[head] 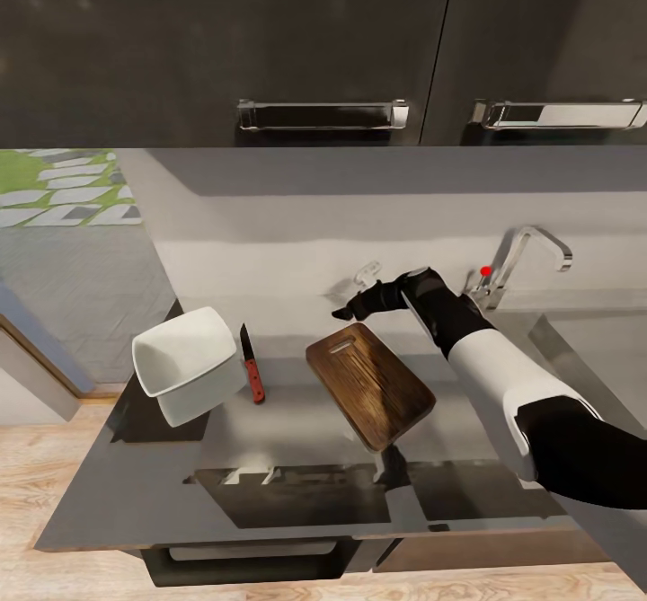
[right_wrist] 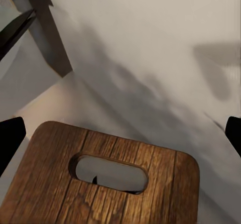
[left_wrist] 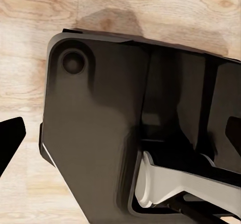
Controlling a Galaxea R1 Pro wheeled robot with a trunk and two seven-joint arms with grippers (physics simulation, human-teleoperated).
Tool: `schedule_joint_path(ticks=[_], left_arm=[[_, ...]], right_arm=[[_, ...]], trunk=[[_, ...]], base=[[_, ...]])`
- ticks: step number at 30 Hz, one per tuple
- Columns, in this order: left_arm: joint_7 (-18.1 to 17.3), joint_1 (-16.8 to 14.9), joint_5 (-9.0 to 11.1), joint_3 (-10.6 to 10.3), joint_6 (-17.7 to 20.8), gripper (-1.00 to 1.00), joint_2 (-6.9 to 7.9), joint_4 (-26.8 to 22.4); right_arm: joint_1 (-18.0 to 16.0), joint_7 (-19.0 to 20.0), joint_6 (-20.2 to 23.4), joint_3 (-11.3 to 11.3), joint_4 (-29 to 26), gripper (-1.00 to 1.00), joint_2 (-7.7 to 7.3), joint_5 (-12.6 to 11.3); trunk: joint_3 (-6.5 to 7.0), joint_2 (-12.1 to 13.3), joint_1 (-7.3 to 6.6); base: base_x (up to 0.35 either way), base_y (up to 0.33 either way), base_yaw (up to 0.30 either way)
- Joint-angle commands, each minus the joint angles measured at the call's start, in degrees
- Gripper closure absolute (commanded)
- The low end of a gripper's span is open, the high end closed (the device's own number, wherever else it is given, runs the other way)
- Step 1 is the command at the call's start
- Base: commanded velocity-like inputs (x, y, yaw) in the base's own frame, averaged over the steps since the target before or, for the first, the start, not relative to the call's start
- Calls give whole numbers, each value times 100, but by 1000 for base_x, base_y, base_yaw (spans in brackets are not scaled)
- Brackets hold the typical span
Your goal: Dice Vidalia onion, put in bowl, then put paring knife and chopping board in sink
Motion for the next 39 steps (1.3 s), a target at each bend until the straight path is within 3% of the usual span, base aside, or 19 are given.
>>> schedule_joint_path(ticks=[1, 13, 21, 39], left_arm=[[-45, 1, 14, 32, 3, -100, -7, -6], [-45, 1, 14, 5, 3, -100, -2, 1], [-45, 1, 14, 3, 3, -100, 9, -3], [-49, 1, 14, -4, -2, -100, 10, 45]], right_arm=[[-4, 33, -12, -4, 25, -100, 1, 53], [1, 53, -247, -13, 224, -100, -62, 51], [1, 467, -460, -14, 237, -100, -76, 66], [-3, 506, -487, -5, 309, -100, -70, 83]], trunk=[[-10, -11, 3], [-10, -11, 3], [-10, -11, 3], [-10, -11, 3]], base=[[0, 0, 0], [0, 0, 0], [0, 0, 0], [109, 0, 0]])
